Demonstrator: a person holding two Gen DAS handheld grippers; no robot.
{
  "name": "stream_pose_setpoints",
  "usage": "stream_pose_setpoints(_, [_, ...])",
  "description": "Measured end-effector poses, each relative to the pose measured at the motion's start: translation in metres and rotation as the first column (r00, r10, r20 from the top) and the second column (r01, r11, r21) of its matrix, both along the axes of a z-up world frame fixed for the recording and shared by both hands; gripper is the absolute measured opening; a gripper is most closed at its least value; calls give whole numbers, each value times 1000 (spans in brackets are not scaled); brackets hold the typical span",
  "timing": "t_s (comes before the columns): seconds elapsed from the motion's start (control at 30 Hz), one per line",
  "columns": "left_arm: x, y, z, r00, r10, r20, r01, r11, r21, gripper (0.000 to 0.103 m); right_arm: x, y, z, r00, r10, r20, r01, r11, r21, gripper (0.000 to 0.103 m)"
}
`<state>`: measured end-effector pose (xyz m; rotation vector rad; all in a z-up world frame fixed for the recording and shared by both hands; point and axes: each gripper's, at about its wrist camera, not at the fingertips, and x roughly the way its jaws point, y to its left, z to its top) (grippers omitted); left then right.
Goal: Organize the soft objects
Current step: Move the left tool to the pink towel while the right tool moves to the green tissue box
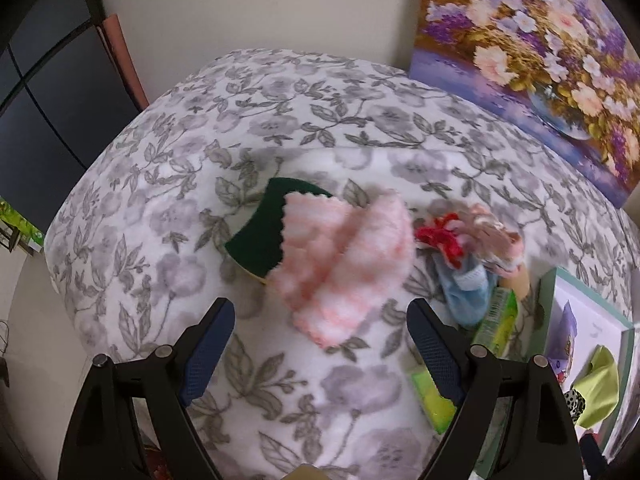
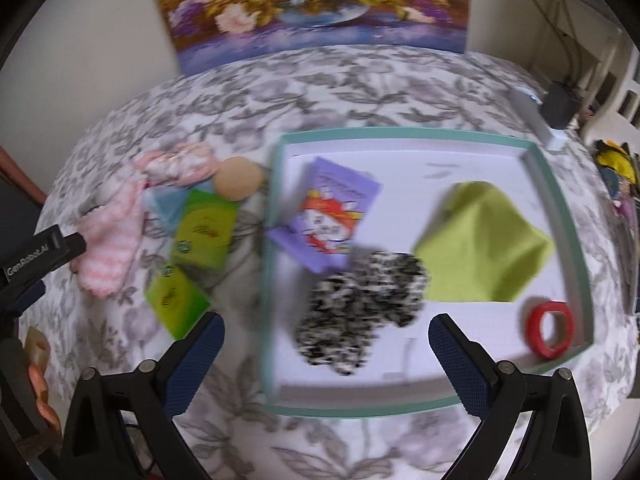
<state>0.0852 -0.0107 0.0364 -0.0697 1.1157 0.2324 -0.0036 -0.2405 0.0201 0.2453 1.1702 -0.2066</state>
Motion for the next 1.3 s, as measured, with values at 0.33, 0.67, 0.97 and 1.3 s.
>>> stream_pose_setpoints(0.33, [8,54,-9,997,70,-28,-72,996,-49,88,24,40,-3,1000,18,9,-19,998,62,103])
stream_pose_setpoints(0.67, [10,95,-21,987,154,-55,-159,980,-119,88,44,84,-15,998,68,-13,-66,992,110,103])
stream_pose_setpoints(0.97, [16,87,-22,993,107,-45,-113,978,-173,88,56,99,-37,994,90,-67,-83,991,106,103])
stream_pose_setpoints(1.3, [28,59,-47,991,-11,-130,-26,961,-276,88,64,100,-61,988,92,-120,-80,992,98,103])
